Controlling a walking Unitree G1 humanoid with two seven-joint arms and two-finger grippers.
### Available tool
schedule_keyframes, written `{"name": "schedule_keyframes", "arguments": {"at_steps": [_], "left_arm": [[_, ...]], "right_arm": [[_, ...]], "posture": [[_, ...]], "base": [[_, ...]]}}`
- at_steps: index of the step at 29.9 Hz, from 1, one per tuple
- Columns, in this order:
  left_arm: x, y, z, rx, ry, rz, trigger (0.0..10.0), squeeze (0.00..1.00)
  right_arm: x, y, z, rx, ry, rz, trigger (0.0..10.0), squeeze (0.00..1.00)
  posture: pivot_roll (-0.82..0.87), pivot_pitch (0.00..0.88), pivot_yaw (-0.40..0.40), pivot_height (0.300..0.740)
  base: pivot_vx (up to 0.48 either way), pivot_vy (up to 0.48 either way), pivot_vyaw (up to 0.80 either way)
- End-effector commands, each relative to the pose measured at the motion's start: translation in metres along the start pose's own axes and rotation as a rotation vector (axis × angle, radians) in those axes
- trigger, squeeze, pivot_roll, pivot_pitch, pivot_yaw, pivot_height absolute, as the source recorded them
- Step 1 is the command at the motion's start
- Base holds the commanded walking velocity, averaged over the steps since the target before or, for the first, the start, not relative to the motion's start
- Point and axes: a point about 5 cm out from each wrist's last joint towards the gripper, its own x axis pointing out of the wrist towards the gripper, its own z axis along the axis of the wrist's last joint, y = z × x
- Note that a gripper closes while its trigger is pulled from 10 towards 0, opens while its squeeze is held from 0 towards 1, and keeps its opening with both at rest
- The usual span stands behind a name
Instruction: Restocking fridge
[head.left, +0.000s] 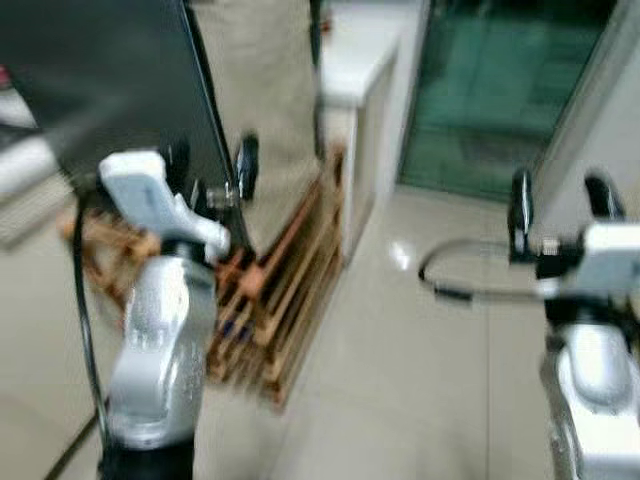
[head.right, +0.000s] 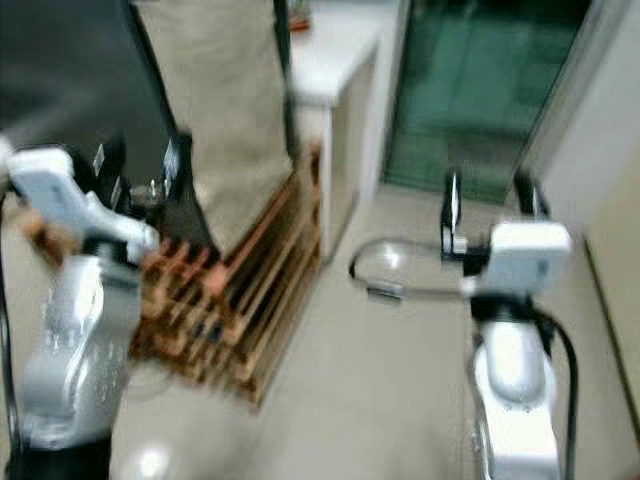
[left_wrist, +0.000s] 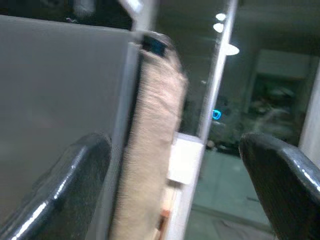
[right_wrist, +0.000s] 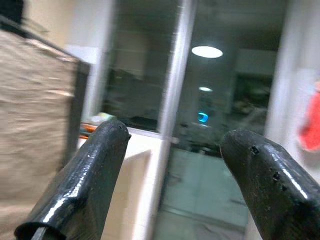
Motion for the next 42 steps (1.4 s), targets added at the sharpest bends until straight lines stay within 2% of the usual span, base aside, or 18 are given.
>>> {"name": "schedule_keyframes", "arguments": {"at_steps": [1, 7, 9, 14, 17, 19, 20, 21, 24, 28, 34, 38, 42], "left_arm": [[-0.002, 0.004, 0.001, 0.025, -0.003, 0.011, 10.0, 0.00], [0.004, -0.004, 0.003, 0.052, -0.023, -0.042, 10.0, 0.00], [0.010, -0.005, 0.004, 0.063, -0.026, -0.057, 10.0, 0.00], [0.021, -0.002, 0.009, 0.060, -0.012, -0.082, 10.0, 0.00], [0.023, -0.006, 0.003, 0.041, 0.041, -0.141, 10.0, 0.00], [0.026, -0.010, -0.007, 0.024, 0.092, -0.176, 10.0, 0.00], [0.030, -0.013, -0.014, 0.015, 0.133, -0.191, 10.0, 0.00], [0.030, -0.013, -0.014, 0.015, 0.133, -0.191, 10.0, 0.00], [0.037, -0.024, -0.027, -0.003, 0.189, -0.240, 10.0, 0.00], [0.039, -0.030, -0.030, -0.022, 0.203, -0.268, 10.0, 0.00], [0.039, -0.046, -0.043, -0.058, 0.255, -0.339, 10.0, 0.00], [0.039, -0.048, -0.047, -0.053, 0.268, -0.338, 10.0, 0.00], [0.041, -0.050, -0.055, -0.088, 0.302, -0.306, 10.0, 0.00]], "right_arm": [[0.005, 0.008, 0.011, 0.008, -0.064, 0.041, 10.0, 0.00], [0.009, 0.008, 0.009, 0.003, -0.063, 0.041, 10.0, 0.00], [0.010, 0.008, 0.005, 0.010, -0.048, 0.037, 10.0, 0.00], [0.010, 0.008, 0.004, 0.028, -0.036, 0.031, 10.0, 0.00], [0.008, 0.008, -0.002, 0.050, -0.003, 0.029, 10.0, 0.00], [0.005, 0.010, -0.014, 0.095, 0.060, 0.038, 10.0, 0.00], [0.004, 0.016, -0.027, 0.141, 0.125, 0.079, 10.0, 0.00], [0.004, 0.016, -0.027, 0.141, 0.125, 0.079, 10.0, 0.00], [0.005, 0.015, -0.049, 0.163, 0.220, 0.051, 10.0, 0.00], [0.005, 0.012, -0.051, 0.170, 0.232, 0.034, 10.0, 0.00], [-0.010, 0.003, -0.058, 0.141, 0.295, -0.027, 10.0, 0.00], [-0.011, 0.002, -0.058, 0.139, 0.297, -0.030, 10.0, 0.00], [-0.010, 0.002, -0.058, 0.131, 0.296, -0.026, 10.0, 0.00]], "posture": [[-0.12, 0.000, 0.011, 0.740], [-0.12, 0.000, 0.010, 0.740], [-0.12, 0.000, 0.011, 0.740], [-0.12, 0.000, 0.015, 0.740], [-0.12, 0.000, 0.015, 0.740], [-0.12, 0.000, 0.019, 0.740], [-0.12, 0.000, 0.019, 0.740], [-0.12, 0.000, 0.019, 0.740], [-0.13, 0.000, 0.028, 0.740], [-0.13, 0.000, 0.028, 0.740], [-0.15, 0.000, 0.036, 0.740], [-0.17, 0.000, 0.042, 0.740], [-0.17, 0.000, 0.042, 0.740]], "base": [[0.386, 0.285, 0.00], [0.388, 0.281, 0.00], [0.000, 0.000, 0.00], [0.000, 0.000, 0.00], [0.000, 0.000, 0.00], [0.000, 0.000, 0.00], [0.000, 0.000, 0.00], [0.000, 0.000, 0.00], [0.000, 0.000, 0.00], [0.000, 0.000, 0.00], [0.000, 0.000, 0.00], [0.000, 0.000, 0.00], [0.000, 0.000, 0.00]]}}
